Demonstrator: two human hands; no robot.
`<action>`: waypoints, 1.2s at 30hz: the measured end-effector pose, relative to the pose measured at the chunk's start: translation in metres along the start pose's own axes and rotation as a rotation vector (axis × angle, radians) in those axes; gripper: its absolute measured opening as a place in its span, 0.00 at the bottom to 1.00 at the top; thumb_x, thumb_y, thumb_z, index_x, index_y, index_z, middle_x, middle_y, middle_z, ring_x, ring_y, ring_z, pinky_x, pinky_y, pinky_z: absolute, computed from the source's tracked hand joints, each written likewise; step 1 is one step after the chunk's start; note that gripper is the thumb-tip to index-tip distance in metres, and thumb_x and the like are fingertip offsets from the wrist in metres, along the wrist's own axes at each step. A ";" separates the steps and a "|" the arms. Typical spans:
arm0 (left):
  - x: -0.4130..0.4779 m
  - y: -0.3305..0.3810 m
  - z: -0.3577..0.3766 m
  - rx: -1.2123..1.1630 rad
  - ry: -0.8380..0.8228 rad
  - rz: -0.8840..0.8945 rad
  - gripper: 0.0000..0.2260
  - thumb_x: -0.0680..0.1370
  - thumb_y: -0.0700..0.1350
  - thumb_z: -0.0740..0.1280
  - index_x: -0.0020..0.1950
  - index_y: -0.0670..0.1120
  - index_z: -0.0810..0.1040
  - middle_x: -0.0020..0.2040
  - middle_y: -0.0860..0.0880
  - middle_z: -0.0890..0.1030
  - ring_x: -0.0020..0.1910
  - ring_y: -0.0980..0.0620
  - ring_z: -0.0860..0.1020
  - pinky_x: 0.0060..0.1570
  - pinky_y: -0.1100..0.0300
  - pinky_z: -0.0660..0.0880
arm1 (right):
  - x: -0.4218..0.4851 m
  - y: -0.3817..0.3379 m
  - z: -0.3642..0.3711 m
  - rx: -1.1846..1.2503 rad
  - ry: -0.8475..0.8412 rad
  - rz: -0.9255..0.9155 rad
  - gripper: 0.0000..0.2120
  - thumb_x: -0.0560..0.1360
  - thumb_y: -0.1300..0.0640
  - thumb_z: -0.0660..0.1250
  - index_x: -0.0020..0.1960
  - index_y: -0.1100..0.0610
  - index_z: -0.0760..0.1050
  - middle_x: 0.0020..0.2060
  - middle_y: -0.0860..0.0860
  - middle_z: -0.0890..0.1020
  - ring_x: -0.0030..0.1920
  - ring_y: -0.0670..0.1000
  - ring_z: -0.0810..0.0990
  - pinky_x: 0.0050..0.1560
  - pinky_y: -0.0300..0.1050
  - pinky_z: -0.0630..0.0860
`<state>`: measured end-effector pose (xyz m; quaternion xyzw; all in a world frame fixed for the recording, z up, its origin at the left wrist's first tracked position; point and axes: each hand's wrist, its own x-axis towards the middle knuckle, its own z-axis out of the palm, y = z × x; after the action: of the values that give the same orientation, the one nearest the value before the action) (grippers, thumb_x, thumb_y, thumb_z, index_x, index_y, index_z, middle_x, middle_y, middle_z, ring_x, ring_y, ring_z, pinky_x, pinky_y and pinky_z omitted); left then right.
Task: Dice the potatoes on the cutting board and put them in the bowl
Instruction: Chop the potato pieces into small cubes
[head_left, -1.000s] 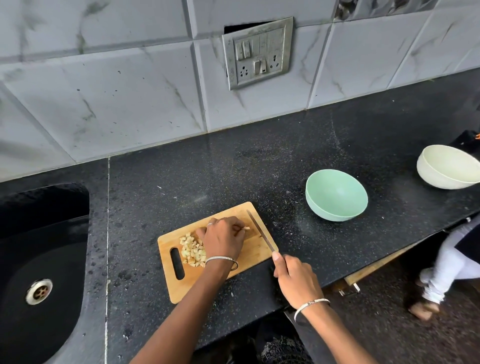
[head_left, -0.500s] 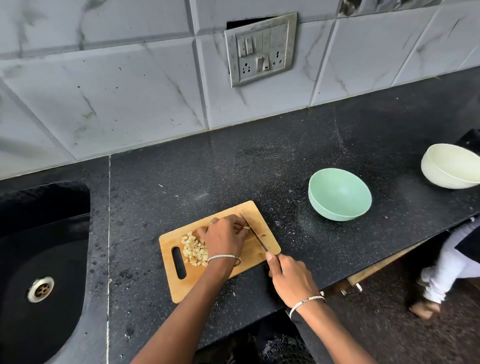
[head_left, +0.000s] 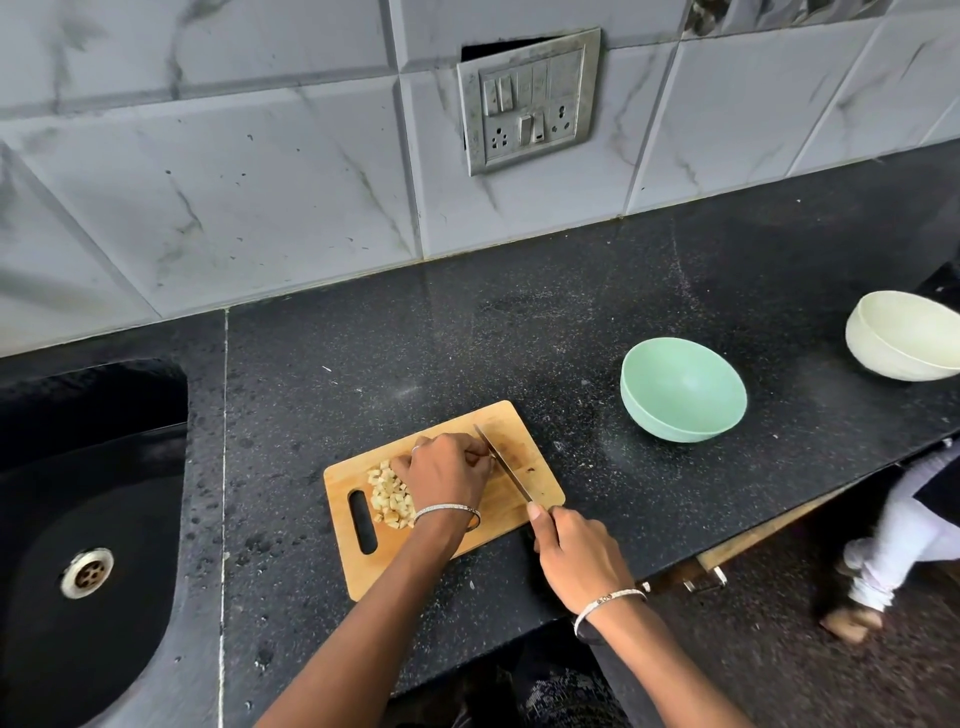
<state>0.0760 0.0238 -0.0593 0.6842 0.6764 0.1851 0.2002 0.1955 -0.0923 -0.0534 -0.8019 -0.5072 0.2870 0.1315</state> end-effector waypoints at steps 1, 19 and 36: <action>0.000 0.000 0.000 -0.001 0.001 -0.001 0.03 0.71 0.52 0.72 0.43 0.57 0.83 0.39 0.57 0.84 0.50 0.51 0.76 0.50 0.51 0.60 | 0.000 -0.001 0.000 -0.002 -0.002 0.002 0.24 0.81 0.37 0.47 0.42 0.52 0.72 0.42 0.55 0.80 0.48 0.62 0.79 0.45 0.53 0.72; 0.001 0.001 0.001 -0.004 -0.027 -0.062 0.04 0.71 0.49 0.70 0.39 0.56 0.84 0.35 0.56 0.82 0.47 0.51 0.75 0.49 0.51 0.59 | -0.002 -0.019 0.006 -0.246 0.029 0.008 0.21 0.83 0.43 0.48 0.59 0.55 0.74 0.53 0.56 0.80 0.55 0.62 0.80 0.43 0.51 0.70; 0.000 -0.026 -0.041 -0.043 0.071 -0.030 0.05 0.76 0.52 0.67 0.45 0.56 0.82 0.42 0.57 0.83 0.48 0.51 0.78 0.50 0.53 0.64 | 0.001 -0.005 -0.002 -0.058 0.007 0.005 0.25 0.82 0.40 0.46 0.52 0.55 0.75 0.48 0.57 0.80 0.52 0.63 0.79 0.46 0.52 0.71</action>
<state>0.0324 0.0244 -0.0382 0.6625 0.6891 0.2207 0.1936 0.1938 -0.0888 -0.0496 -0.8078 -0.5127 0.2696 0.1092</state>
